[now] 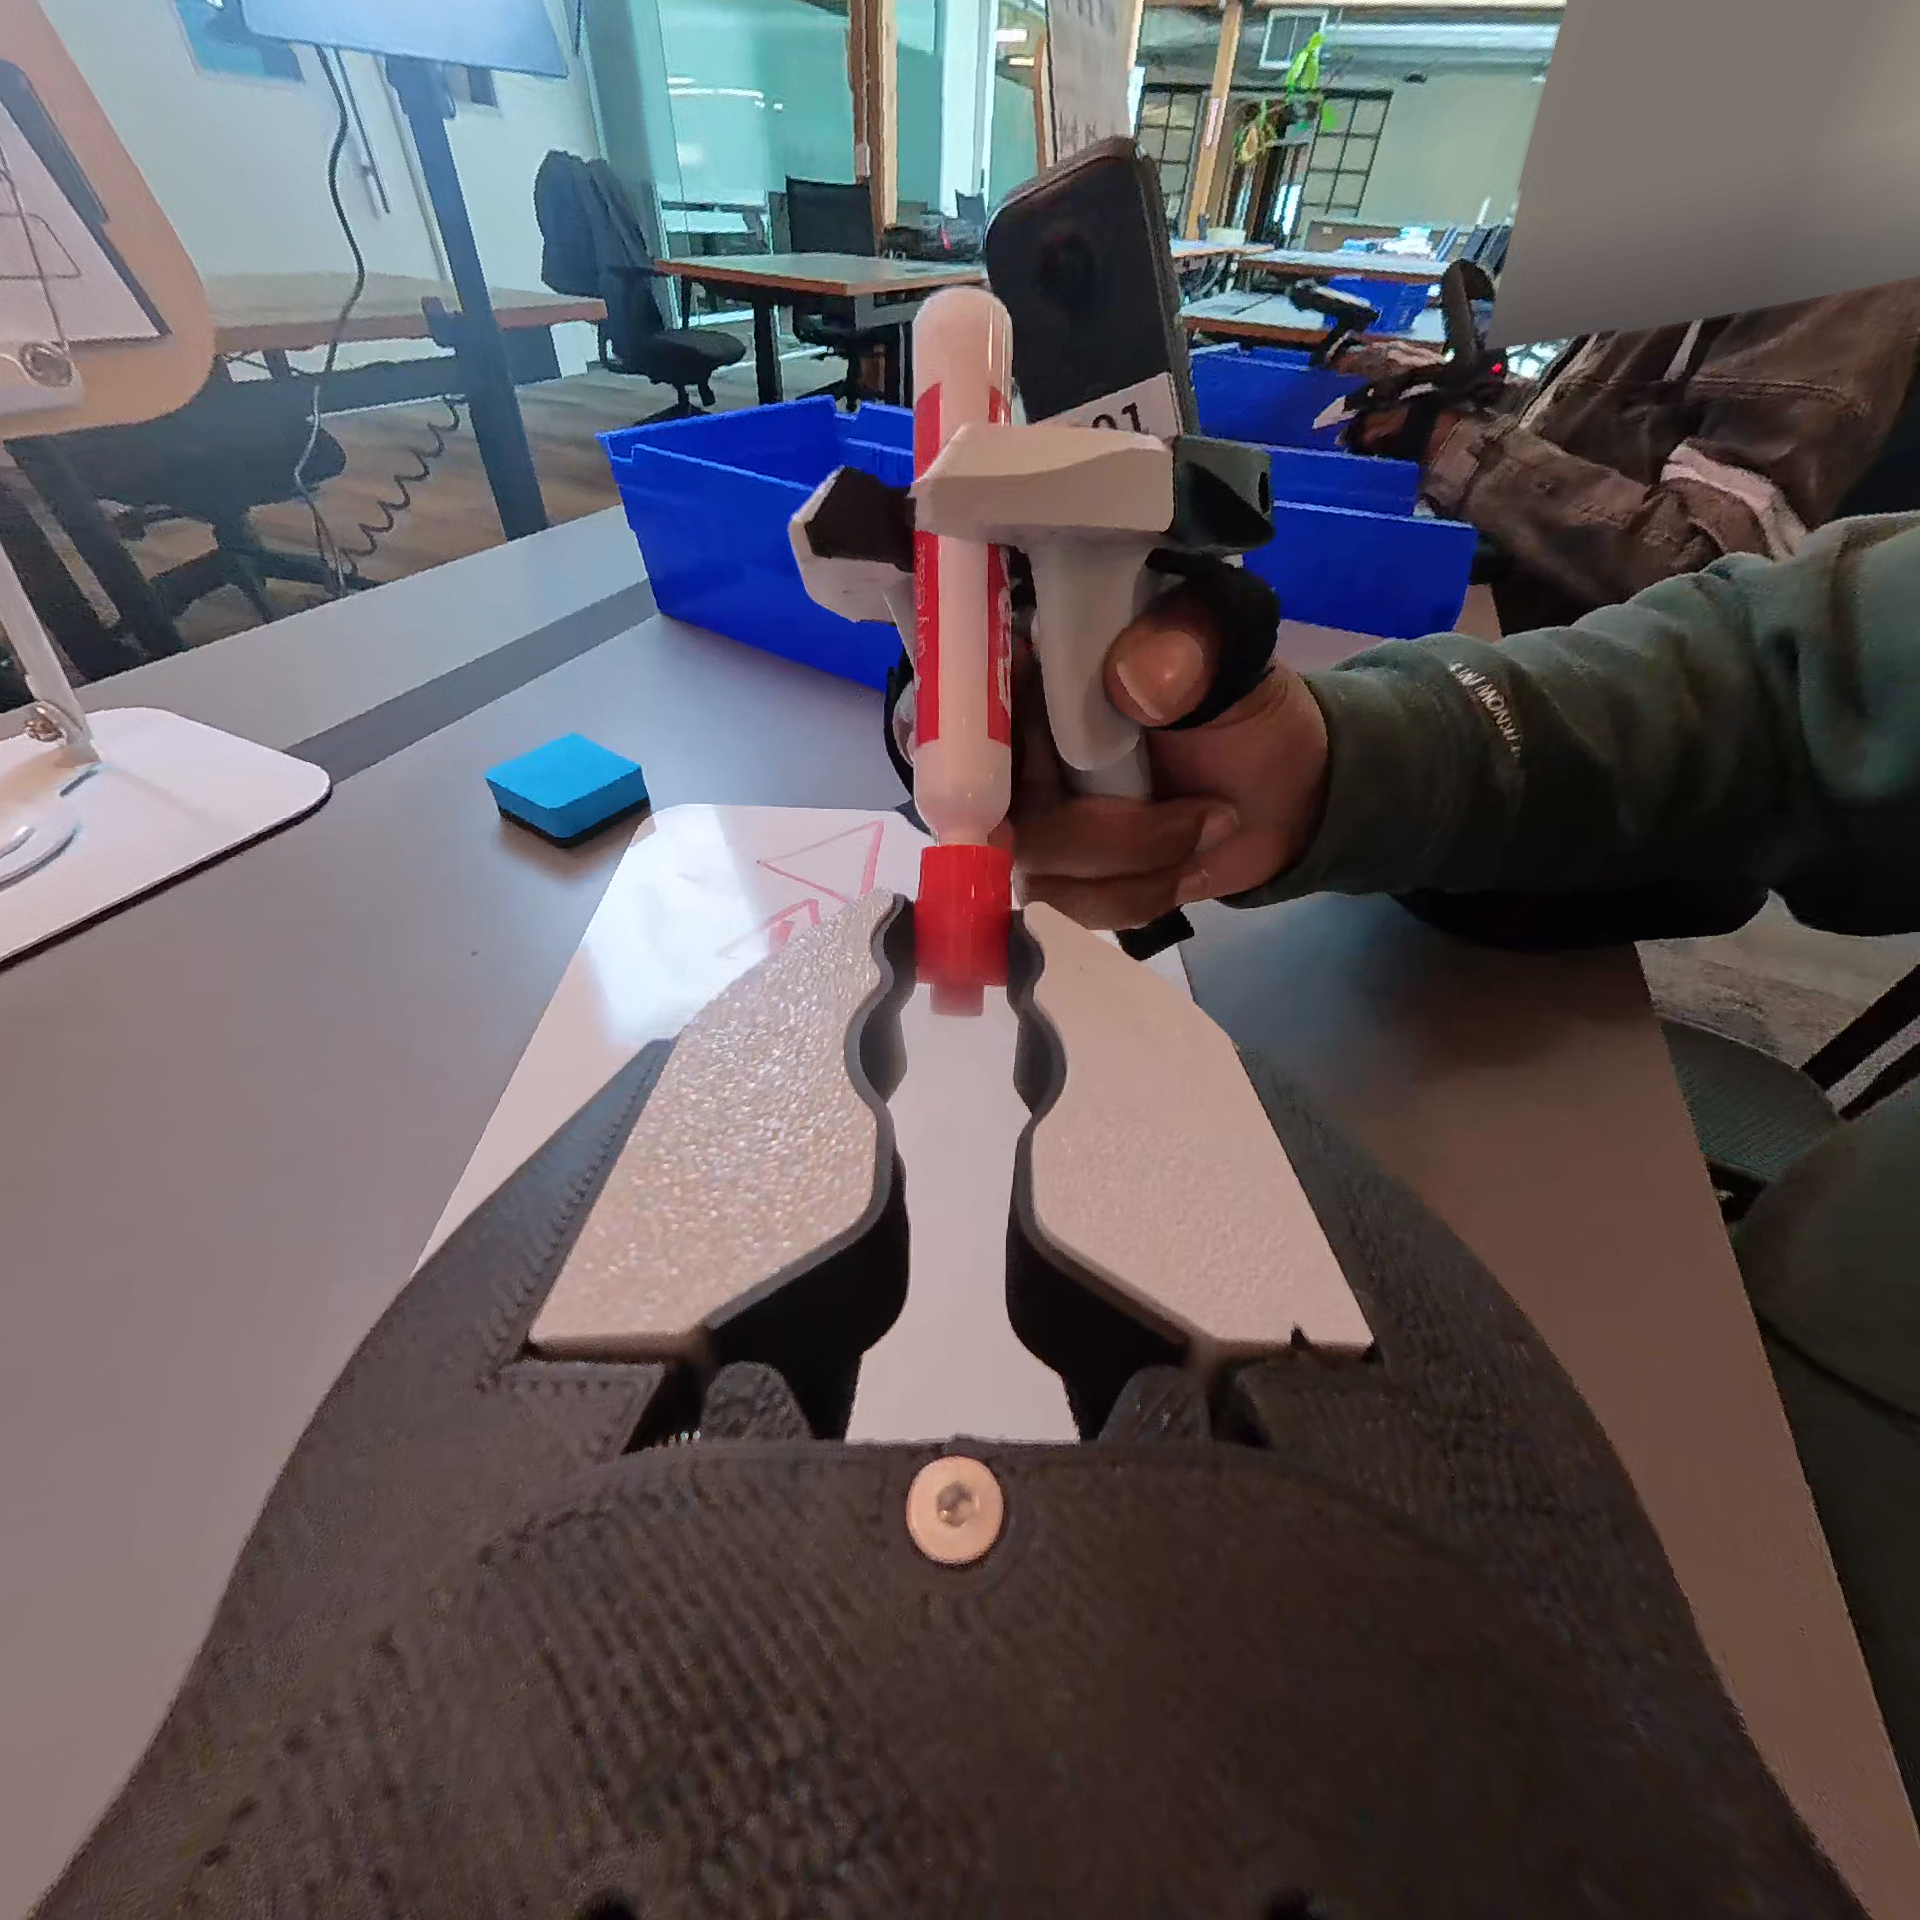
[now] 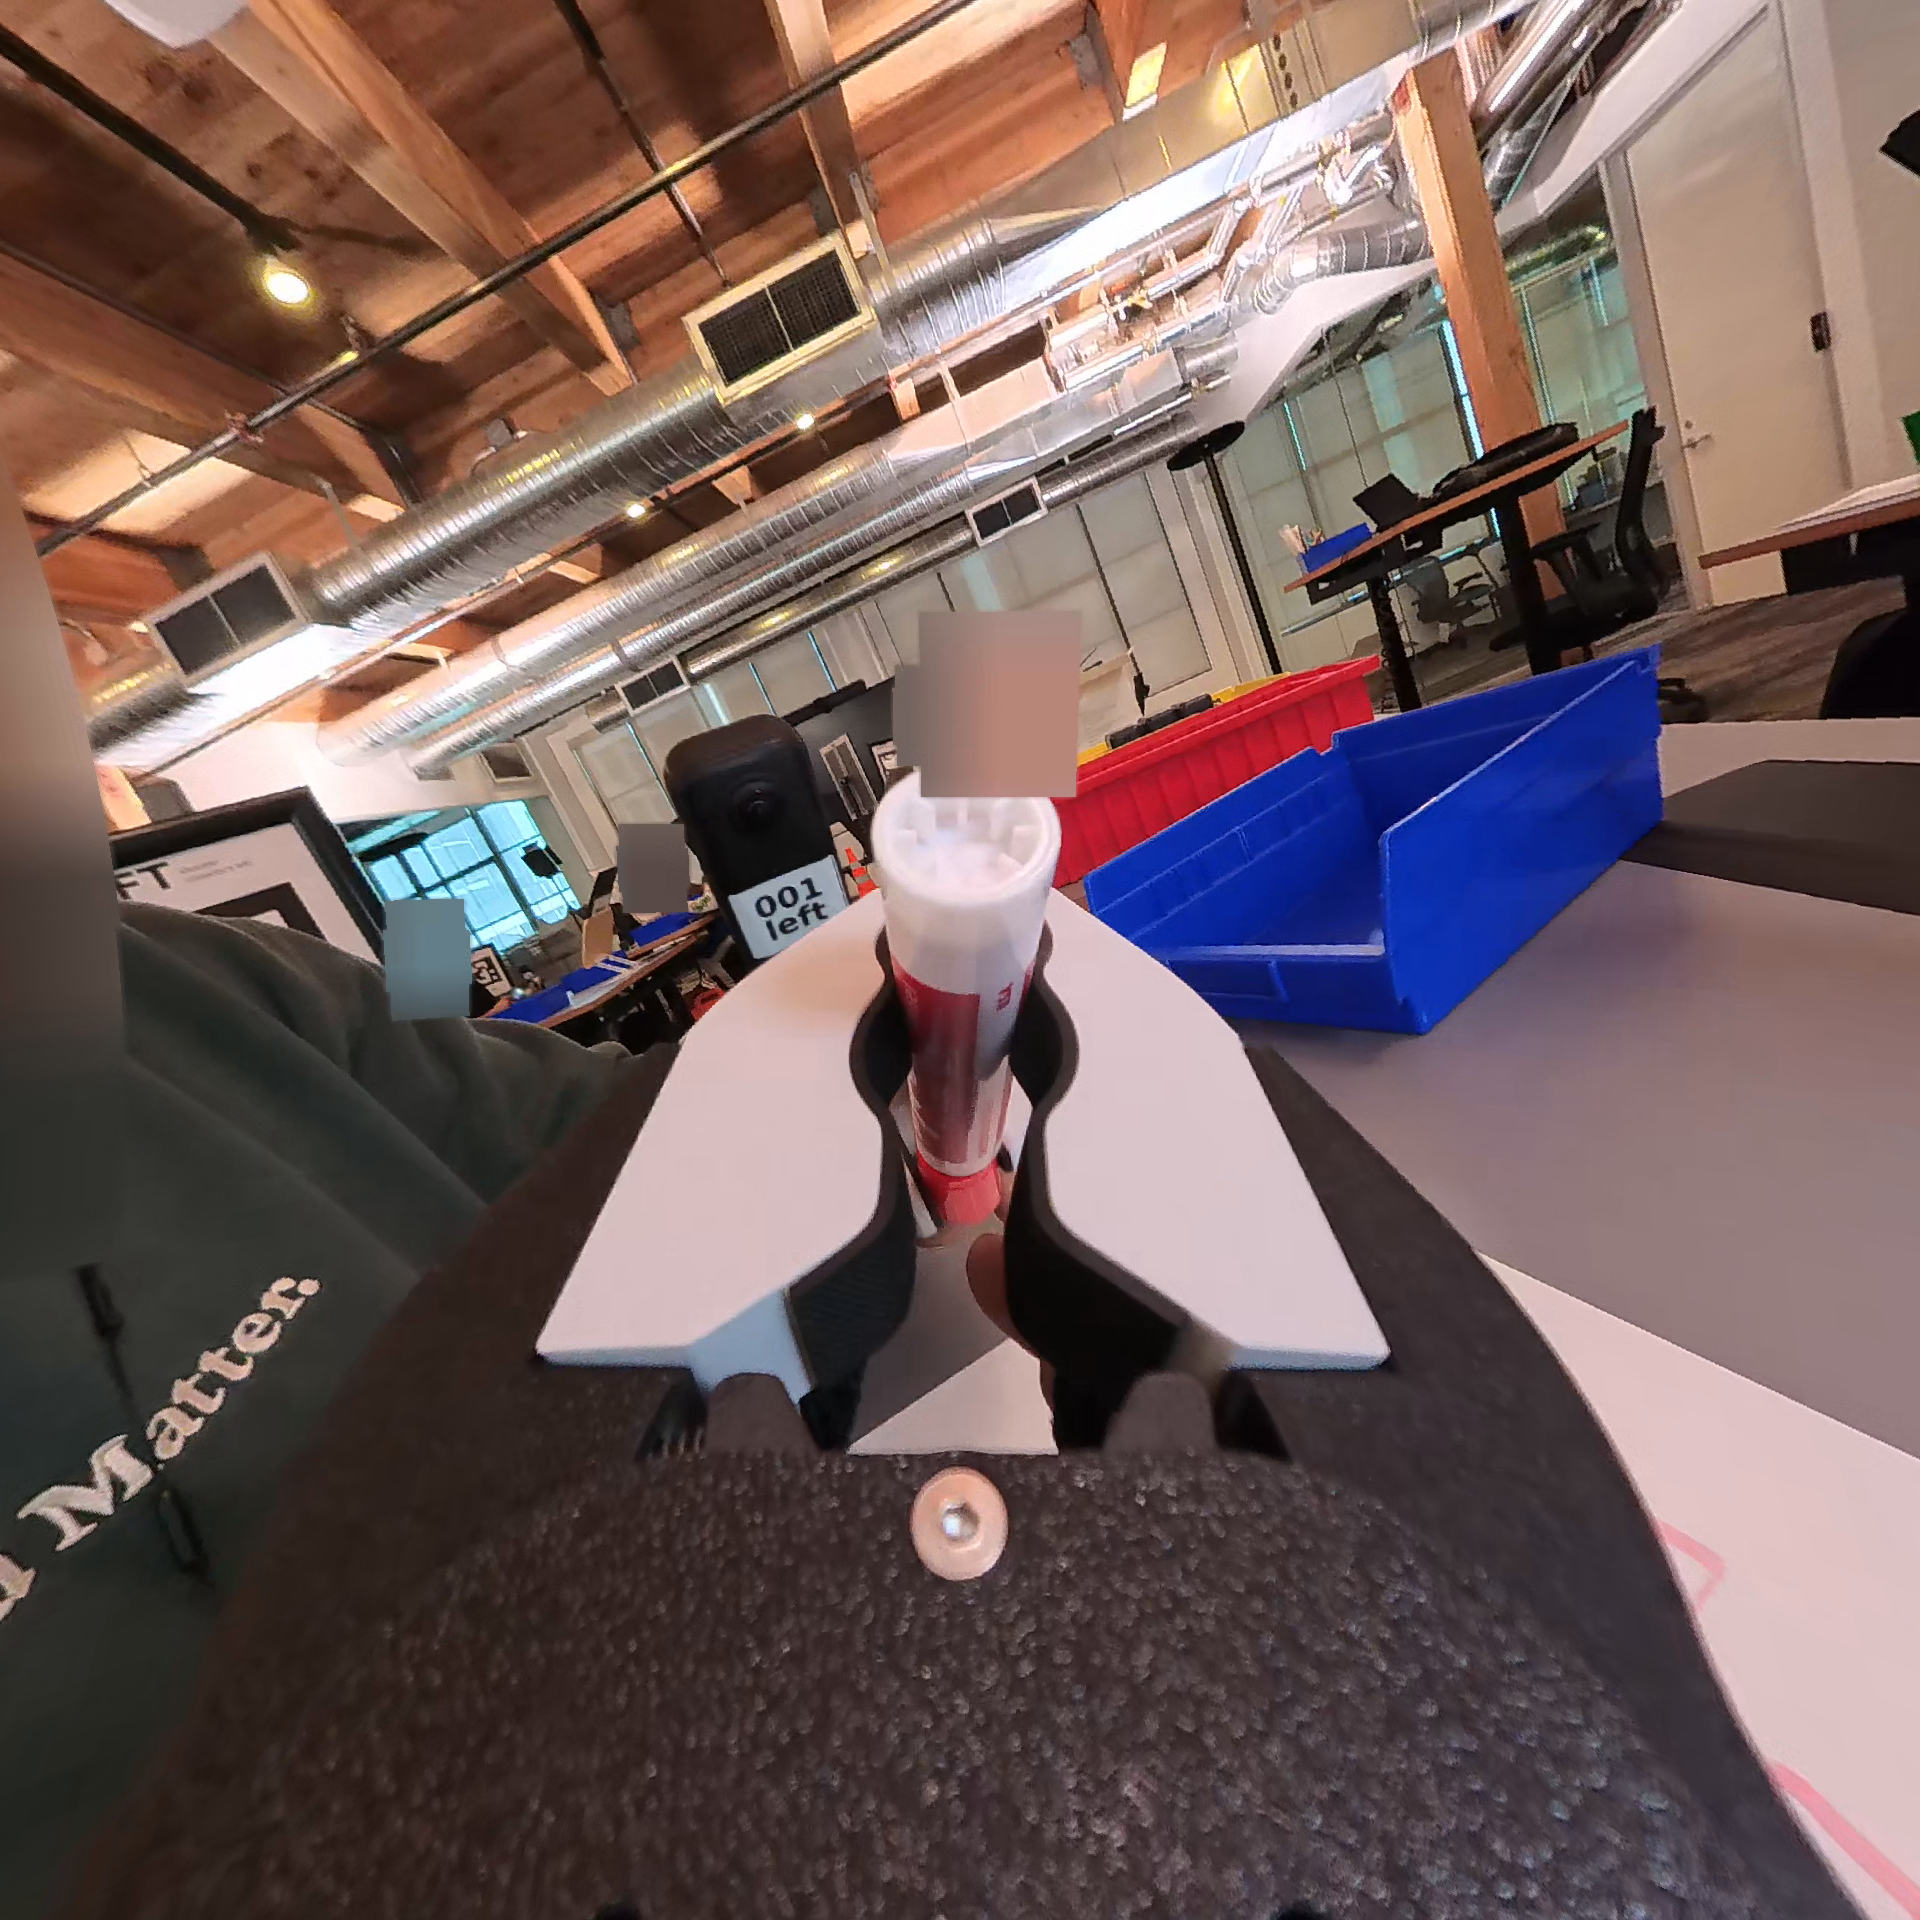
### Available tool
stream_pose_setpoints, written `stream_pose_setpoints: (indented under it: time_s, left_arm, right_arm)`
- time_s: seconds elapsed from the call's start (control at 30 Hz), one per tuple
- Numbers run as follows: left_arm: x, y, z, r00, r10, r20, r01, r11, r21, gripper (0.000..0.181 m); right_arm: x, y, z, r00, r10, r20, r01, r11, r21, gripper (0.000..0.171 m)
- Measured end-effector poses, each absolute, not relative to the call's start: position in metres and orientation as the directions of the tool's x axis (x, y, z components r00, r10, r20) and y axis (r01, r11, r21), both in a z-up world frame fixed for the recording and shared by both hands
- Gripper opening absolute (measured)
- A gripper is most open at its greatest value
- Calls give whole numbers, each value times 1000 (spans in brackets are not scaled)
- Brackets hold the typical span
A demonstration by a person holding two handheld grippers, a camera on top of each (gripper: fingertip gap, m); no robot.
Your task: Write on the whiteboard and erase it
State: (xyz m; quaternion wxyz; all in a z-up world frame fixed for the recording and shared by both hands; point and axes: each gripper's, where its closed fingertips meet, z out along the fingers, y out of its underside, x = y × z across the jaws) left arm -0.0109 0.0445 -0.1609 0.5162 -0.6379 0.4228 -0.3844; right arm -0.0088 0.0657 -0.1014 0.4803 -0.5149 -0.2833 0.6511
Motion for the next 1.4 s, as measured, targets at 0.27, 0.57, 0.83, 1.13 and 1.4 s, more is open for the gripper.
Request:
stream_pose_setpoints:
  time_s: [0.27, 0.57, 0.83, 1.13, 1.4]
  left_arm:
    - [-9, 47, -177, 378, -924, -64, -294, -55, -954, 17]
    - [-4, 39, -160, 359, -880, -312, -317, 199, -927, 18]
    - [-4, 37, -168, 346, -922, -175, -264, 83, -961, 18]
    - [1, 28, -170, 256, -966, 37, -151, -78, -985, 18]
    - [-18, 36, -176, 271, -962, -23, -239, -44, -970, 18]
  right_arm:
    - [-25, 55, -105, 101, 978, -183, -175, -164, -971, 18]
    - [-38, 30, -90, 173, 975, 138, 42, 133, -990, 18]
    - [-33, 35, -97, 136, 991, 10, -44, 16, -999, 18]
    - [-35, 44, -102, 137, 989, -51, 91, -64, -994, 29]
    - [-15, 42, -96, 87, 996, -12, 238, -32, -971, 43]
